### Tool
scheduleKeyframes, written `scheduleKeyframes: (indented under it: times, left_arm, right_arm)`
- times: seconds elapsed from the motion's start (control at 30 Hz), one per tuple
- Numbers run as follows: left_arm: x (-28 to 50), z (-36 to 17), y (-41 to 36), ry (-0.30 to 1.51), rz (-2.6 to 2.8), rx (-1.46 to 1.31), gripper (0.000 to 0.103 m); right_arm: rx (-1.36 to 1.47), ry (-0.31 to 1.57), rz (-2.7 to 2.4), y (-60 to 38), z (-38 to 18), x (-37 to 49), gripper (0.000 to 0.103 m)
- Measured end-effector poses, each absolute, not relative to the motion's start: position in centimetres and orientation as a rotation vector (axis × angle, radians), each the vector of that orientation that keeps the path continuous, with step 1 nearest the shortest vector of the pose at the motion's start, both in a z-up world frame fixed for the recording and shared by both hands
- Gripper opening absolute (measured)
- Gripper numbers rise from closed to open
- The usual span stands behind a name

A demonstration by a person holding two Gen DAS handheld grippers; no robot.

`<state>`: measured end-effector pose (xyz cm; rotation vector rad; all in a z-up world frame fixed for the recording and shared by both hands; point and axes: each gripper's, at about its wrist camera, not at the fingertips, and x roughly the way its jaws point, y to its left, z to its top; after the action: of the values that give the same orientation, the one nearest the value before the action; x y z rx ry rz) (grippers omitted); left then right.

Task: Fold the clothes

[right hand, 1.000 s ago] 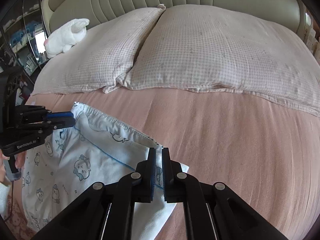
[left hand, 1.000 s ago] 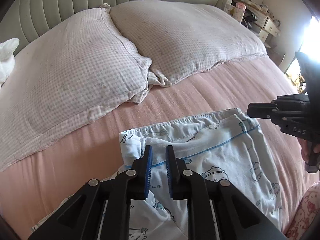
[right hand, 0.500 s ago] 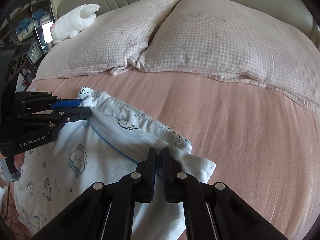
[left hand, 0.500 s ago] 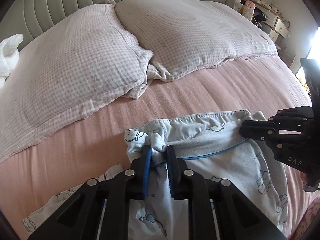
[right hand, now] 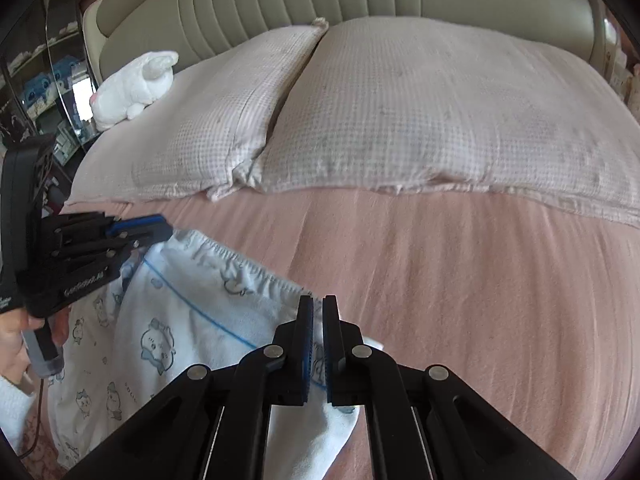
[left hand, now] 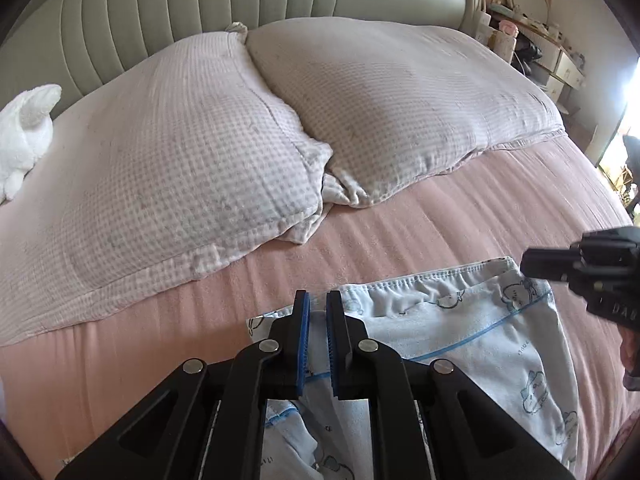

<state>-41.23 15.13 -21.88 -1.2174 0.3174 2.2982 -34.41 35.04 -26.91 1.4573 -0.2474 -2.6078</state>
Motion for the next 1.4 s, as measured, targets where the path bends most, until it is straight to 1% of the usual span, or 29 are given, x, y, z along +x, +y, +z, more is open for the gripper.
scheduleKeyframes:
  times: [0.07, 0.13, 0.23, 0.27, 0.33, 0.4, 0.5, 0.57, 0.63, 0.7, 0.73, 0.8, 0.83, 0.87, 0.9, 0.97, 1.0, 1.03, 1.1, 1.17, 1.2, 1.23, 1.27, 1.3, 1.37, 1.4]
  left_arm:
    - [-40.7, -21.3, 15.3, 0.304, 2.233, -1.223, 0.007]
    - [-39.7, -21.6, 16.1, 0.363, 2.164, -1.256, 0.007]
    - [-39.1, -23.7, 17.3, 0.49, 2.128, -1.299, 0.007]
    - [-39.6, -24.1, 17.5, 0.478, 2.132, -1.303, 0.007]
    - [-40.9, -24.4, 17.7, 0.406, 2.143, -1.301, 0.007]
    - [-41.3, -22.9, 17.7, 0.352, 2.195, -1.246, 0.007]
    - [-40.7, -20.3, 17.0, 0.29, 2.241, -1.173, 0.008]
    - [-39.5, -20.4, 16.3, 0.315, 2.206, -1.237, 0.008]
    - [-38.4, -21.9, 16.4, 0.387, 2.162, -1.304, 0.008]
    - [-37.6, -23.9, 16.2, 0.471, 2.147, -1.346, 0.008]
    - [-37.6, -24.5, 16.2, 0.488, 2.151, -1.354, 0.008]
    - [-38.4, -24.4, 16.4, 0.445, 2.195, -1.339, 0.008]
    - [-38.7, -24.0, 16.4, 0.418, 2.229, -1.328, 0.008]
    - [-38.8, -23.4, 16.3, 0.402, 2.273, -1.309, 0.008]
    - [-38.5, -22.8, 16.2, 0.385, 2.285, -1.289, 0.008]
    - [-37.5, -21.9, 15.8, 0.351, 2.256, -1.268, 0.008]
    - [-36.8, -21.8, 15.6, 0.341, 2.227, -1.271, 0.008]
    - [-35.9, -22.0, 15.2, 0.354, 2.208, -1.285, 0.008]
    - [-34.6, -23.3, 14.0, 0.409, 2.202, -1.339, 0.008]
    - [-34.0, -24.3, 12.2, 0.4, 2.215, -1.398, 0.008]
    - [-33.7, -24.2, 11.3, 0.35, 2.219, -1.412, 0.008]
    - [-33.5, -23.9, 10.5, 0.279, 2.221, -1.417, 0.008]
    - [-33.2, -23.7, 10.2, 0.255, 2.219, -1.416, 0.008]
    - [-32.9, -23.6, 10.2, 0.256, 2.214, -1.412, 0.008]
    - [-32.3, -23.3, 10.1, 0.258, 2.206, -1.403, 0.008]
    - [-32.0, -23.2, 10.1, 0.259, 2.201, -1.399, 0.008]
  right_arm:
    - [1.491, -0.189, -2.559, 33.9, -27.8, -34.3, 0.002]
    - [1.487, -0.141, -2.513, 32.6, -28.1, -34.4, 0.002]
    - [1.525, -0.068, -2.499, 31.3, -29.0, -34.8, 0.002]
    - [1.553, -0.041, -2.529, 31.4, -29.5, -35.0, 0.002]
    - [1.521, -0.15, -2.572, 33.0, -29.5, -35.0, 0.0]
    - [1.488, -0.257, -2.624, 34.7, -29.2, -34.8, 0.0]
    - [1.521, -0.244, -2.725, 36.6, -28.0, -34.4, 0.003]
    - [1.586, -0.109, -2.77, 37.0, -27.7, -34.2, 0.003]
    - [1.565, -0.211, -2.684, 37.6, -27.5, -34.0, 0.003]
    - [1.528, -0.272, -2.555, 36.8, -27.5, -34.0, 0.003]
    - [1.549, -0.215, -2.539, 36.1, -28.0, -34.1, 0.003]
    - [1.626, -0.11, -2.568, 35.5, -29.2, -34.2, 0.003]
    - [1.675, -0.072, -2.606, 35.7, -29.8, -34.2, 0.0]
    - [1.659, -0.163, -2.613, 36.6, -29.7, -34.1, 0.0]
    - [1.646, -0.124, -2.683, 36.9, -29.0, -33.9, 0.0]
    - [1.613, -0.042, -2.821, 37.4, -27.7, -33.5, 0.006]
    - [1.591, -0.008, -2.881, 37.6, -27.1, -33.4, 0.007]
    - [1.543, -0.095, -2.825, 37.6, -26.7, -33.2, 0.007]
    - [1.579, -0.235, -2.629, 36.7, -28.3, -33.6, 0.007]
    - [1.601, -0.354, -2.439, 35.9, -29.8, -34.0, 0.008]
    - [1.623, -0.309, -2.469, 35.2, -30.3, -33.9, 0.003]
    - [1.61, -0.376, -2.482, 35.9, -30.1, -33.7, 0.003]
    - [1.597, -0.44, -2.497, 36.5, -29.8, -33.6, 0.003]
    - [1.589, -0.482, -2.553, 37.6, -29.0, -33.2, 0.009]
    - [1.582, -0.531, -2.649, 39.6, -27.7, -32.4, 0.009]
    - [1.595, -0.574, -2.613, 40.3, -27.8, -31.9, 0.011]
